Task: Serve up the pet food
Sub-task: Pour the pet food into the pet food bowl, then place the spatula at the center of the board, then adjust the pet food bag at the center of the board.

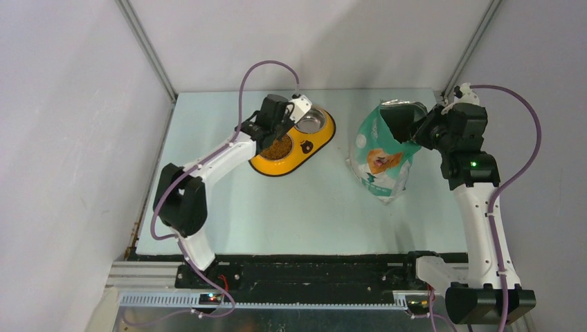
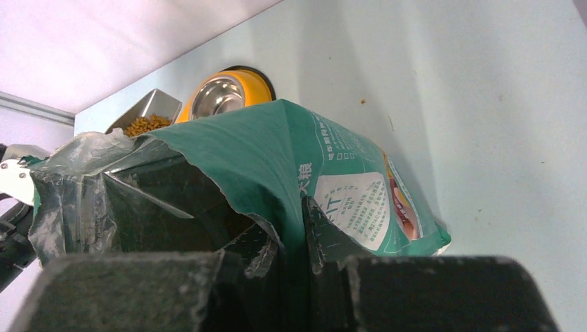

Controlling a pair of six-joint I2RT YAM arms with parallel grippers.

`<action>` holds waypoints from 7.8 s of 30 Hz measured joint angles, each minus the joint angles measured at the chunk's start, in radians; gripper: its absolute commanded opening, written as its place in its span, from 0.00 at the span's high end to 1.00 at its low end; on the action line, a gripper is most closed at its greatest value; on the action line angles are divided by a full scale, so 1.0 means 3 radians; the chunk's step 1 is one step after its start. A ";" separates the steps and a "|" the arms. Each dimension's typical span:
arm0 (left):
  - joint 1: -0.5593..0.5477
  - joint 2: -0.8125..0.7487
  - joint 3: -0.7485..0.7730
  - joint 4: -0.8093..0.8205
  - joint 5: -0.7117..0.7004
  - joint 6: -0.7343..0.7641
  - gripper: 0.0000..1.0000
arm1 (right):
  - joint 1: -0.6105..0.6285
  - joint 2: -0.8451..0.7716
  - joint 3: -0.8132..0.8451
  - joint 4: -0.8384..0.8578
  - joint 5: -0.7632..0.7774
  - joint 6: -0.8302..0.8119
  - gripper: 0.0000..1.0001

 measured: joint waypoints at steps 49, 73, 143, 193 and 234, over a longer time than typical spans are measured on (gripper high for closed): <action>0.0008 0.1237 0.1578 -0.1031 -0.0467 0.0903 1.00 | 0.0000 0.0058 0.0000 0.0037 -0.0057 -0.0019 1.00; -0.0192 0.1305 0.1714 -0.1049 -0.0844 0.1476 1.00 | -0.0004 0.0061 0.0000 0.0041 -0.0089 -0.0032 1.00; -0.0509 -0.1040 -0.0612 0.0512 -0.0657 -0.0614 1.00 | -0.0004 0.0029 0.0000 0.0019 -0.0240 -0.0086 1.00; -0.0838 -0.1890 -0.1550 0.1542 0.0640 -0.1544 0.01 | 0.0370 0.0184 0.0300 -0.0331 -0.1202 -0.0979 1.00; -0.1258 -0.0384 0.0085 0.0481 0.1661 -0.1242 1.00 | 0.0181 -0.0146 0.0590 -0.0299 -0.1138 -0.1027 0.06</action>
